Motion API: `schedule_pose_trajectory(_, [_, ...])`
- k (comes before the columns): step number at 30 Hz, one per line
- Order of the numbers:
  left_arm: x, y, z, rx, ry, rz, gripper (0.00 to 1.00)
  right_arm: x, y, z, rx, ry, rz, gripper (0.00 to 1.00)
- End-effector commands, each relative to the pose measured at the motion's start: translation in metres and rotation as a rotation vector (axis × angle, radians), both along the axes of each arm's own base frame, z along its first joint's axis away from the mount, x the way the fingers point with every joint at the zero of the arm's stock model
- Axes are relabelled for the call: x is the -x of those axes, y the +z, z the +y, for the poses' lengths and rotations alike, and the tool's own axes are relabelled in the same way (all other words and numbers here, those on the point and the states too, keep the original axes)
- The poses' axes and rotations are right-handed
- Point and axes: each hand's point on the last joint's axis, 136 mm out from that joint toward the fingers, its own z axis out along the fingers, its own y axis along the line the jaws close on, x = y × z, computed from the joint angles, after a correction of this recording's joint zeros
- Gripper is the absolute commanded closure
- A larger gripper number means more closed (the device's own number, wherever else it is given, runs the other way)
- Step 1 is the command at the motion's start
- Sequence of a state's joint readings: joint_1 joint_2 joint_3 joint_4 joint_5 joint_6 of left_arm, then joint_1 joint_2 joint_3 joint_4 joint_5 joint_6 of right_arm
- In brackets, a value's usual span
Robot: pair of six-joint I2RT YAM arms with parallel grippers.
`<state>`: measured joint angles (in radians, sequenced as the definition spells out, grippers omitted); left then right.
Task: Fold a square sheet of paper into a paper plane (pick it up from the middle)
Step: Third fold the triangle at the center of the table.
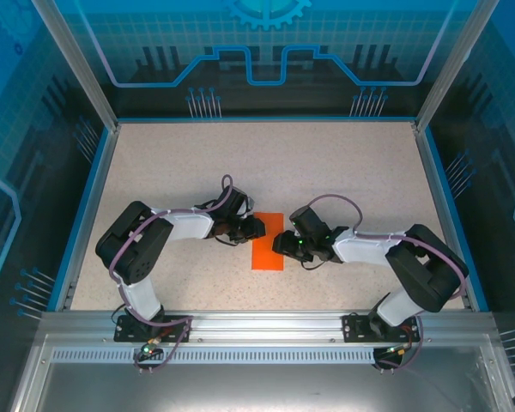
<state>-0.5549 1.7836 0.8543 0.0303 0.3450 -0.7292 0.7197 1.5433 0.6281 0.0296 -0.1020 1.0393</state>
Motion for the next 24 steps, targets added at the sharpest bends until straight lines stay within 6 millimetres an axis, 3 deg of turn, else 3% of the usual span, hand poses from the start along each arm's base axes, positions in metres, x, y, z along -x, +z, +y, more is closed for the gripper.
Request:
schedule_pose_trajectory(1, [0.013,-0.014,0.006,-0.038,-0.017,0.034,0.74,0.002,0.003,0.025,-0.067,0.072,-0.01,0.54])
schedule_pose_trajectory(24, [0.015,-0.006,0.001,0.001,-0.035,0.025,0.74,-0.002,0.023,0.023,-0.138,0.038,-0.049,0.51])
